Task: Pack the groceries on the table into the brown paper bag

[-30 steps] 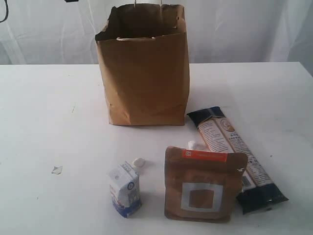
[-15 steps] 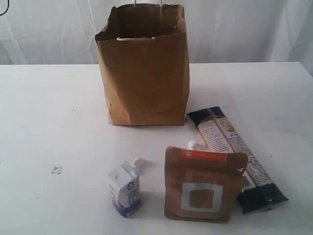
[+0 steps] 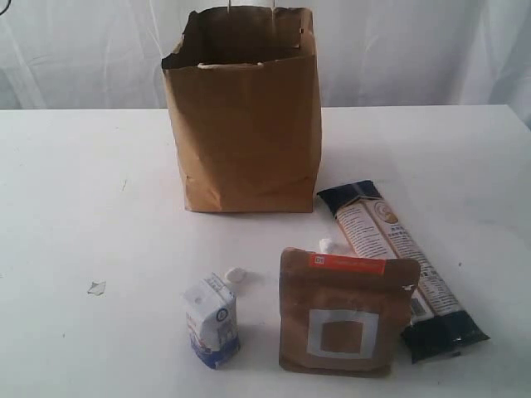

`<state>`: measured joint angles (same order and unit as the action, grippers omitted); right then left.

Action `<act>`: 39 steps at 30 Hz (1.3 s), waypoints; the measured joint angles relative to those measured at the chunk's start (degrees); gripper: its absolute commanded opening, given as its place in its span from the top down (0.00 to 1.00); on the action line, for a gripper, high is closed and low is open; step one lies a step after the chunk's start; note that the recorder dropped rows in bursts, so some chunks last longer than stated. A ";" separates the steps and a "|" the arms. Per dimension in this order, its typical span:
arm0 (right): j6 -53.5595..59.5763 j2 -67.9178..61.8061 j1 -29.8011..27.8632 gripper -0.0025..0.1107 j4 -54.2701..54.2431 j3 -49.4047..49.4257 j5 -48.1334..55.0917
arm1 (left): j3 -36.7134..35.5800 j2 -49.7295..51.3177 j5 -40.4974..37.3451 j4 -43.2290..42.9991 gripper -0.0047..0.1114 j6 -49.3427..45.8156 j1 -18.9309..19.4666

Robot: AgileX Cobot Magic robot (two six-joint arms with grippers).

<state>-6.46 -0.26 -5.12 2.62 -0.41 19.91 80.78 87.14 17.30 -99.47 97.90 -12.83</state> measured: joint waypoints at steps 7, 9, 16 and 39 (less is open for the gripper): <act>0.00 0.00 0.00 0.98 0.00 0.00 0.00 | -7.16 -2.69 -4.20 2.17 0.96 -0.34 4.19; 0.00 0.00 0.00 0.98 0.00 0.00 0.00 | -10.67 -3.82 -4.30 9.73 0.96 -6.43 6.36; 0.00 0.00 0.00 0.98 0.00 0.00 0.00 | -26.09 -9.62 -6.11 58.81 0.96 -57.73 11.54; 0.00 0.00 0.00 0.98 0.00 0.00 0.00 | -63.69 -57.88 1.16 85.28 0.96 -81.77 11.54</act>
<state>-6.46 -0.26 -5.12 2.62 -0.41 19.91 17.09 29.26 18.47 -14.18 16.13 -1.28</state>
